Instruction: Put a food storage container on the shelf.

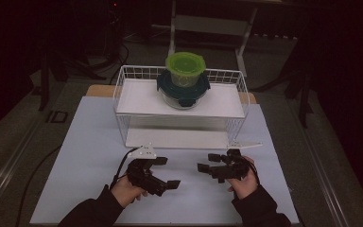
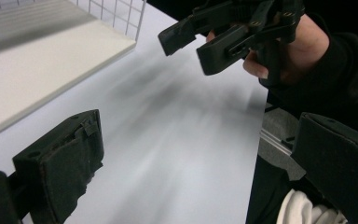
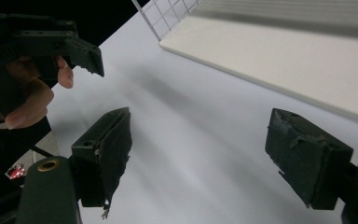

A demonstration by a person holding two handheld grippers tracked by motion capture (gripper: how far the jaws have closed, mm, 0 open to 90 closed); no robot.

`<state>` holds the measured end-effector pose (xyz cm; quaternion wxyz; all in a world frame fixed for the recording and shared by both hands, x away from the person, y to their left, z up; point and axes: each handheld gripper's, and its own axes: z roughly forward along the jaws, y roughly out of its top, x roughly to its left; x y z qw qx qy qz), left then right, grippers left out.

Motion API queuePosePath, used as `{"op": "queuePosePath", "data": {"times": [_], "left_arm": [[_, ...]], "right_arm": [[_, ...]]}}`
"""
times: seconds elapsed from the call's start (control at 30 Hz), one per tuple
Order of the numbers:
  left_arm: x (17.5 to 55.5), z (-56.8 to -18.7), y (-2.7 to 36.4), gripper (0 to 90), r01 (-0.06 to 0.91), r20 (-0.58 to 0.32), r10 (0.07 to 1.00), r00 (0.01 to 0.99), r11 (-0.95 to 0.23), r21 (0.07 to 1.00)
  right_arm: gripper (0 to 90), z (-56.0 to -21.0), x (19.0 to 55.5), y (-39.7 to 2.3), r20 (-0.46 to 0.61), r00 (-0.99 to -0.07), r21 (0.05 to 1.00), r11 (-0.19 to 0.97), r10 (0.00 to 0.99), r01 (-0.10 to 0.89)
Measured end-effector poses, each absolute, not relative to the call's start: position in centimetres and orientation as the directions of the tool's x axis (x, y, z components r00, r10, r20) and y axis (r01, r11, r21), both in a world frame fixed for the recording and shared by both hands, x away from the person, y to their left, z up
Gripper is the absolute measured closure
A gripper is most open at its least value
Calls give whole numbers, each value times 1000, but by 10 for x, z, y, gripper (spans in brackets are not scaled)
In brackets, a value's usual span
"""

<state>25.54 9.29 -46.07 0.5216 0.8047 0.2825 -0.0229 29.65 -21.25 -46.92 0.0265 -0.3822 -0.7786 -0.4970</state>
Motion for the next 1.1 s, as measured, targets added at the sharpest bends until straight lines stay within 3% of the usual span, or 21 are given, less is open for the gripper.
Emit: {"op": "queuePosePath", "data": {"times": [0.5, 0.67, 1.1], "left_arm": [[242, -490, 100, 21, 485, -318, 452, 833, -323, 812], [242, -496, 103, 25, 467, -277, 484, 830, -333, 819], [246, -507, 109, 25, 488, -290, 499, 816, -328, 809]], "right_arm": [[197, -489, 283, -239, 425, -687, 764, 173, 590, 621], [193, -494, 282, -247, 428, -676, 757, 171, 601, 631], [183, -504, 282, -257, 401, -662, 757, 178, 633, 629]]}}
